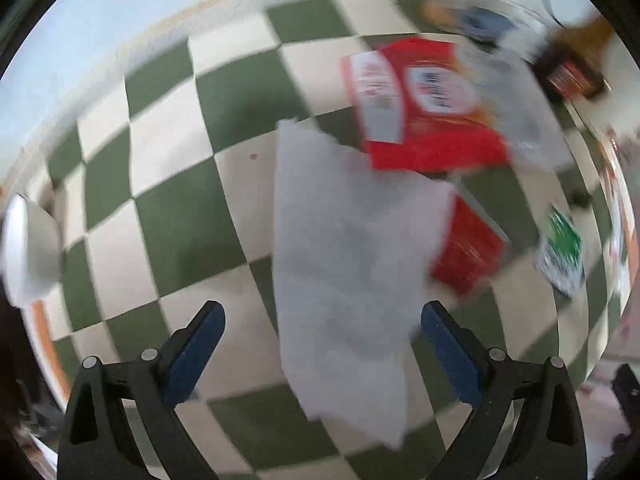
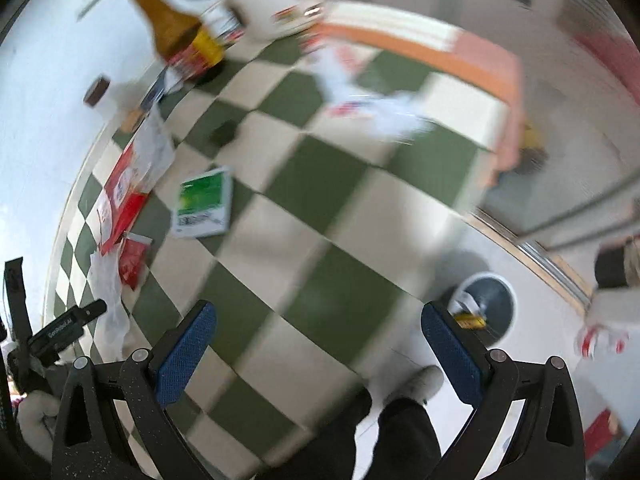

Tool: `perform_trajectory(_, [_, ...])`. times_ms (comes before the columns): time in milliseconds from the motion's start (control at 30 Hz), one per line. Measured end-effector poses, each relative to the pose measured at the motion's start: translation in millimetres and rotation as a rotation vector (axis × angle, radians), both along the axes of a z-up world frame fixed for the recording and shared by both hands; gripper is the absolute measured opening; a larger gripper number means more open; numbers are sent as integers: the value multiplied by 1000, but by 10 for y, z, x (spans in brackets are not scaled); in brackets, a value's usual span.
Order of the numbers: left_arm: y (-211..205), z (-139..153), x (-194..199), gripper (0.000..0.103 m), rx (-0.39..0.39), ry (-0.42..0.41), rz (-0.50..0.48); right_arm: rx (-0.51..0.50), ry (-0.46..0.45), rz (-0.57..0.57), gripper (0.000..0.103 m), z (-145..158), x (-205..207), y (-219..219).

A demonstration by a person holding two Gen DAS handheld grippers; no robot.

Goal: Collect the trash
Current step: 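Grasp the white tissue with the left tool while the right tool grasps a green sachet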

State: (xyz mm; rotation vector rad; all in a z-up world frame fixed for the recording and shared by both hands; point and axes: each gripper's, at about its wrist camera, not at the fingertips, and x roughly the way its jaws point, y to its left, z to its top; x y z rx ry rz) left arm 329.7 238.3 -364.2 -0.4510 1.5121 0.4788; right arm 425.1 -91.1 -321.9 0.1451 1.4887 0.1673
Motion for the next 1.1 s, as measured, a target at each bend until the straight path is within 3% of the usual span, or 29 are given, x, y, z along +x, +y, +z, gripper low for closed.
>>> perform_trajectory(33, [57,-62,-2,92,-8,2,15,-11,-6,14,103,-81,63,120])
perform_trajectory(67, [102,-121,-4,77,-18,3,26,-25,-10,27,103,-178,145,263])
perform_trajectory(100, [122,-143,-7,77,-15,-1,31,-33,-8,33,103,-254,204,347])
perform_trajectory(133, [123,-122,-6,68,-1,-26,20,-38,0,35,103,-356,293,466])
perform_trajectory(167, [115,-110,-7,53,14,-33,6,-37,6,32,103,-439,366,556])
perform_trajectory(200, [107,-89,-23,46,48,-34,-11,-38,6,28,103,-498,431,619])
perform_trajectory(267, [132,-67,-85,7,63,-50,-30,-60,-8,22,103,-605,543,764])
perform_trajectory(300, [154,-65,-115,4,59,-55,-29,-80,-22,25,103,-645,578,833])
perform_trajectory(433, [295,-30,-318,3,78,-50,-24,-175,-84,91,99,-710,587,1126])
perform_trajectory(500, [345,17,-439,3,117,-48,-25,-188,-145,143,83,-668,531,1277])
perform_trajectory(533, [364,35,-493,3,137,-46,-24,-182,-161,160,65,-643,508,1327])
perform_trajectory(567, [379,50,-541,3,151,-46,-24,-181,-172,177,41,-621,486,1378])
perform_trajectory(600, [398,73,-612,3,163,-43,-22,-195,-179,191,28,-600,467,1429])
perform_trajectory(633, [410,90,-653,3,168,-43,-21,-169,-169,190,0,-596,460,1415])
perform_trajectory(900, [100,571,-704,3,208,-125,-100,40,-158,56,0,-299,323,897])
perform_trajectory(1100, [-598,951,-88,3,178,-225,-203,113,-225,-14,0,157,87,317])
